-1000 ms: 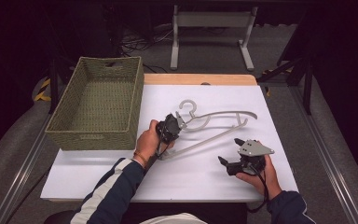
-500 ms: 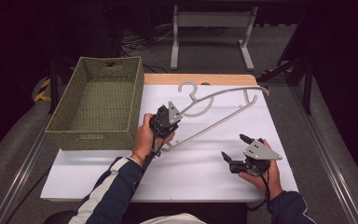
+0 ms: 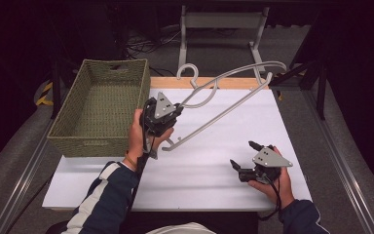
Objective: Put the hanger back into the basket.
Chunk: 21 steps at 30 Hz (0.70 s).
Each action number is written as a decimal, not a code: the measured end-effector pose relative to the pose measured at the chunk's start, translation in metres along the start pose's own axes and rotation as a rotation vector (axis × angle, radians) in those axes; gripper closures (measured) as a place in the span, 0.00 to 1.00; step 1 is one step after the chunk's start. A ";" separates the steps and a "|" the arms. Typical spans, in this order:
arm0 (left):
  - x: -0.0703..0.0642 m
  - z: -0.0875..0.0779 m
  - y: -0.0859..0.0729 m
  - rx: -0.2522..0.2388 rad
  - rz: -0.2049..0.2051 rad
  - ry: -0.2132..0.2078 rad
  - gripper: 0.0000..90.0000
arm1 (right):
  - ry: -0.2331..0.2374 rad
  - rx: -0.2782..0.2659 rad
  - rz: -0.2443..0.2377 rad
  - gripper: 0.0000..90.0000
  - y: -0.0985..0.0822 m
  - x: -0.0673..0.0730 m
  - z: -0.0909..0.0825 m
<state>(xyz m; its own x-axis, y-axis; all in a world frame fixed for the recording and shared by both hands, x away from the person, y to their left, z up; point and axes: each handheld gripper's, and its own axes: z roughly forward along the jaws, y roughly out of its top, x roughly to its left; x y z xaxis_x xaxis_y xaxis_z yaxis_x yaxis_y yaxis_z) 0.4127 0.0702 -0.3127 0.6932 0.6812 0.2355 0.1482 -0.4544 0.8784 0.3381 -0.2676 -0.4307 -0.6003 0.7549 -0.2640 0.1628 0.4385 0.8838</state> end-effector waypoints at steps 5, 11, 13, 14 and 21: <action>0.013 -0.015 0.001 0.000 -0.023 0.001 0.91 | 0.006 0.005 0.000 0.14 0.000 0.001 0.001; 0.027 -0.026 0.001 0.025 -0.051 0.007 0.91 | 0.013 0.010 0.001 0.14 0.000 0.002 0.002; 0.032 -0.031 0.001 0.033 -0.061 0.015 0.91 | 0.013 0.012 0.001 0.14 -0.001 0.002 0.002; 0.034 -0.033 0.002 0.041 -0.055 0.021 0.91 | 0.013 0.012 0.000 0.14 -0.001 0.002 0.002; 0.053 -0.045 0.000 0.089 -0.054 0.063 0.91 | 0.018 0.013 -0.003 0.14 0.000 0.004 0.003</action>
<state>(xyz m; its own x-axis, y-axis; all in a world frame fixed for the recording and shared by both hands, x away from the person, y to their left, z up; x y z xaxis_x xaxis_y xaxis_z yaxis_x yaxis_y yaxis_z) 0.4171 0.1320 -0.2814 0.6376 0.7392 0.2168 0.2478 -0.4633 0.8509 0.3379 -0.2631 -0.4327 -0.6148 0.7446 -0.2599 0.1710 0.4475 0.8778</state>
